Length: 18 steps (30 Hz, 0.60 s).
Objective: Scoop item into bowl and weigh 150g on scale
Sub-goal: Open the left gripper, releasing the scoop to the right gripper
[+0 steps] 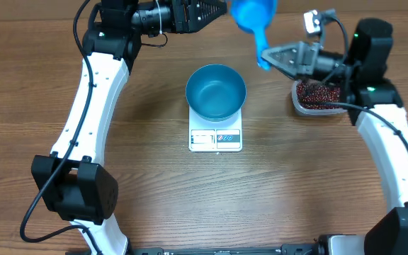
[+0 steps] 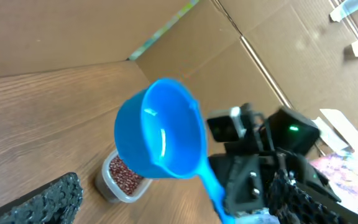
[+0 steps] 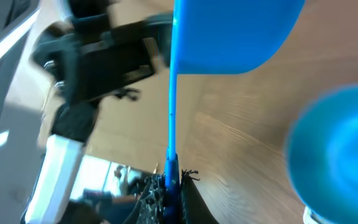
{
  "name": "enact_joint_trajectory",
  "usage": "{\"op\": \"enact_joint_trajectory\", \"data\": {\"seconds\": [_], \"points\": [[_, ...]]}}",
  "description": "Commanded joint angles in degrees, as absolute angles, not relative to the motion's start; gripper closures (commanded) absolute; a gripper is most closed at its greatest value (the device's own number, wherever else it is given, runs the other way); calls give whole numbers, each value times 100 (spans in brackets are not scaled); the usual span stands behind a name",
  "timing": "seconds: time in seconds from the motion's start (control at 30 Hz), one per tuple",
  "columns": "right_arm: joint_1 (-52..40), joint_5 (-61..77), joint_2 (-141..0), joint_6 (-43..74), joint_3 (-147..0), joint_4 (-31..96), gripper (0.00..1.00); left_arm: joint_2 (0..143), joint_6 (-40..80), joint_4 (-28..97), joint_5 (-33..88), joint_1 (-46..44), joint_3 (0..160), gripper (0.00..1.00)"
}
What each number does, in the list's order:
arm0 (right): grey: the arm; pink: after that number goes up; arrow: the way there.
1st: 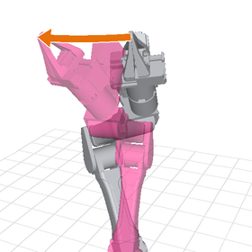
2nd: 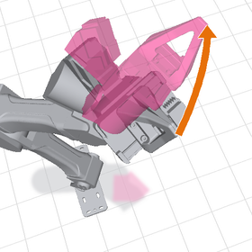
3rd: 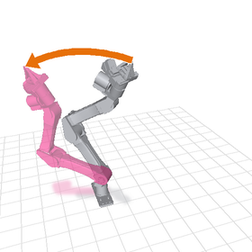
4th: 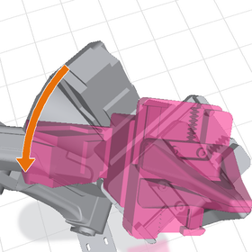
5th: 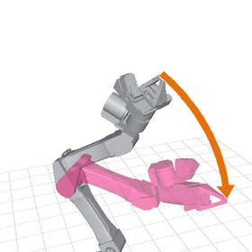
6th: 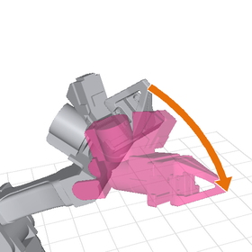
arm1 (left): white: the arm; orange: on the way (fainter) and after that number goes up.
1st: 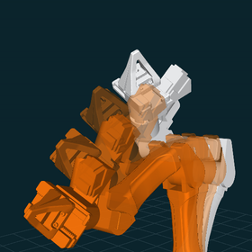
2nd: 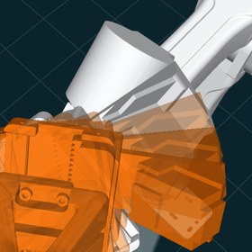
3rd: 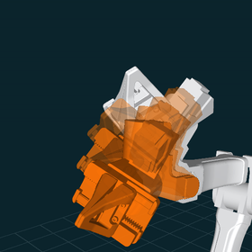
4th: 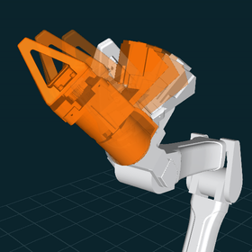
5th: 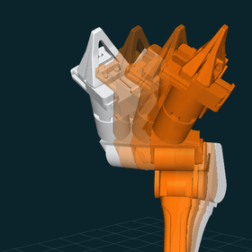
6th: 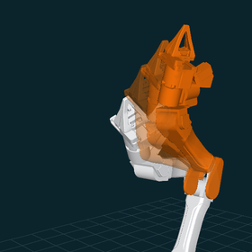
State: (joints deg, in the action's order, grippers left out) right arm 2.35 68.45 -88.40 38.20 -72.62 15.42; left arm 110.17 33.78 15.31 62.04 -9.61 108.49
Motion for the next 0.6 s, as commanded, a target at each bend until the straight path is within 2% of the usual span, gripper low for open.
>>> {"op": "enact_joint_trajectory", "data": {"seconds": [0.0, 0.13, 0.27, 0.57], "points": [[609, 6663, -8820, 2488, -7330, 2473, 96, 10853, 3122, 1664, 6084, -781, 10923, 1], [1100, 4956, -8820, 1562, -7330, 4442, 96, 10853, 2869, 2012, 6086, -659, 10923, 0], [1420, 3446, -8820, 1269, -7319, 5367, 96, 10853, 2471, 2425, 6082, -611, 10923, 0], [2169, 3159, -8888, 1009, -7319, 5636, 97, 10853, 2161, 3052, 5767, -607, 10923, 0]]}}
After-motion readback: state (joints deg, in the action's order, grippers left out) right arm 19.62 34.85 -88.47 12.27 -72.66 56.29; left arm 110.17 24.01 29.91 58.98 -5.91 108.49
